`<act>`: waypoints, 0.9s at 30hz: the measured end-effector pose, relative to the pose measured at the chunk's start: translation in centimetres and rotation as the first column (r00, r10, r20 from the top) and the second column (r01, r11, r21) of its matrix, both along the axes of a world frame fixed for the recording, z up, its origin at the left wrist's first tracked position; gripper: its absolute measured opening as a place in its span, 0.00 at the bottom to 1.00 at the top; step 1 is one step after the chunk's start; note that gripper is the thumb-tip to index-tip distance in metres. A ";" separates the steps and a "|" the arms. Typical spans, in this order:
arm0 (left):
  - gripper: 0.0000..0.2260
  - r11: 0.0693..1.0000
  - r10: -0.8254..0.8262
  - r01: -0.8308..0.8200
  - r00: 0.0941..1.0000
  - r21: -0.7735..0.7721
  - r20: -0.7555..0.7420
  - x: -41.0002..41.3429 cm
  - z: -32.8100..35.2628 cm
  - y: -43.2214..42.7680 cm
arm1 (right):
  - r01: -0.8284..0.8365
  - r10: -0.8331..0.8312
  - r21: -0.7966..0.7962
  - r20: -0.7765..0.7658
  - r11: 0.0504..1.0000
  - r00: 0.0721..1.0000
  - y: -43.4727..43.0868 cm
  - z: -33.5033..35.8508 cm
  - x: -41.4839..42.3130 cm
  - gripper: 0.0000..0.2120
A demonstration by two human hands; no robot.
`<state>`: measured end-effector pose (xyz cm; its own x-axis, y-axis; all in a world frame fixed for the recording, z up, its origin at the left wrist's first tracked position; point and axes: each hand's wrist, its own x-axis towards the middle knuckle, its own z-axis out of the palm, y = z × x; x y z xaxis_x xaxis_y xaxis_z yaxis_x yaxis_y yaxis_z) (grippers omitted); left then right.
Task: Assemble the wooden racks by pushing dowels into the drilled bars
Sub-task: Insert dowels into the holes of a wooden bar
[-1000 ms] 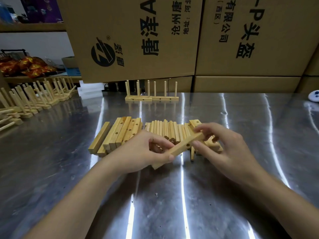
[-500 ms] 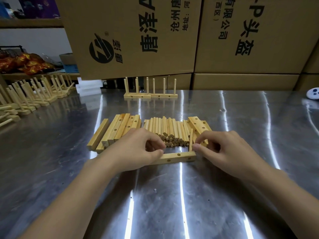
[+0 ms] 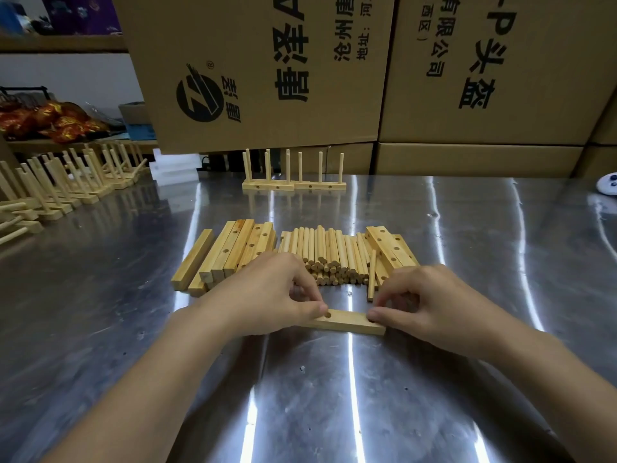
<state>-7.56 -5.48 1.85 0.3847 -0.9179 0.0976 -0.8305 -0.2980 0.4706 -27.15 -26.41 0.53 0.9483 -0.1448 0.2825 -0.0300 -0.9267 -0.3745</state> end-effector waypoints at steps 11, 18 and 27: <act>0.12 0.998 -0.049 0.050 0.999 0.042 -0.020 -0.6 -0.4 -0.4 | 0.080 -0.028 -0.302 0.172 0.950 0.985 0.5 -1.2 0.8 0.14; 0.15 0.998 -0.051 0.052 0.997 0.023 -0.052 -1.3 -1.0 -0.6 | 0.084 -0.005 -0.285 0.266 0.955 0.964 0.8 -1.0 0.8 0.06; 0.14 0.920 -0.086 -0.027 0.960 -0.392 -0.268 -2.8 -0.3 -1.3 | -0.222 -0.270 0.623 0.594 0.750 0.757 1.6 2.0 0.5 0.07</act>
